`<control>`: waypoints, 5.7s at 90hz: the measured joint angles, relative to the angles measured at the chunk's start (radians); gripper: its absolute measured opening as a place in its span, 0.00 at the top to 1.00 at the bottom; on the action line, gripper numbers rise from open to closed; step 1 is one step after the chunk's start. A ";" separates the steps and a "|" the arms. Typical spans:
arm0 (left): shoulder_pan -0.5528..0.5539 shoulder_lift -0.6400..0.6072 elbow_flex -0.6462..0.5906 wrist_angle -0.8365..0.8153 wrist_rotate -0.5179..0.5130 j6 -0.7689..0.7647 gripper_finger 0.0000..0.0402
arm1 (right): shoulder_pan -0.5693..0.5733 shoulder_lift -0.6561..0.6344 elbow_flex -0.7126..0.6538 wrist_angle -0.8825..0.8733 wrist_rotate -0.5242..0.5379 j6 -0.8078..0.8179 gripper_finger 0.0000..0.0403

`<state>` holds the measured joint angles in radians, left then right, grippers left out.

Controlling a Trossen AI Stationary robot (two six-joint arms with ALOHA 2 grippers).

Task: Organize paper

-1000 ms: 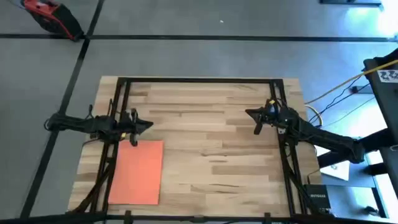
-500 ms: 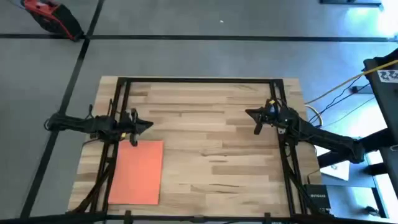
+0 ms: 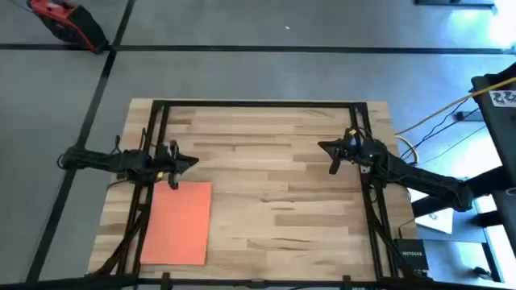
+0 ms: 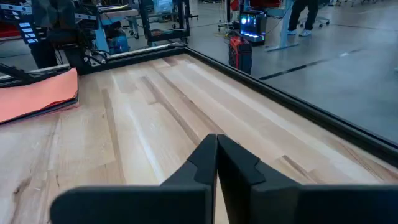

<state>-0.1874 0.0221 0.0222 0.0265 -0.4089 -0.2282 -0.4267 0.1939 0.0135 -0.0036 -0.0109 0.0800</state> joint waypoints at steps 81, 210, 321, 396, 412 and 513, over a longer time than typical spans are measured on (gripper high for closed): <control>0.000 0.000 -0.001 0.015 -0.001 -0.003 1.00 | 0.000 0.000 0.000 0.000 0.000 0.000 1.00; 0.118 0.367 0.256 -0.151 0.088 0.164 0.96 | 0.001 0.000 0.000 0.003 0.010 -0.024 1.00; 0.157 1.090 0.565 -0.607 0.432 0.245 0.96 | 0.001 0.000 0.000 0.007 0.069 -0.089 1.00; 0.239 1.221 0.565 -0.561 0.541 0.255 0.69 | 0.001 0.000 0.000 0.007 0.069 -0.086 1.00; 0.241 1.268 0.565 -0.561 0.536 0.264 0.66 | 0.001 0.000 0.000 0.007 0.069 -0.086 1.00; 0.255 1.308 0.636 -0.558 0.445 0.376 1.00 | 0.001 0.000 0.000 0.007 0.069 -0.085 1.00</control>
<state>0.0673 1.3296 0.6582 -0.5320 0.0360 0.1474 -0.4259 0.1937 0.0139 0.0032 0.0586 -0.0051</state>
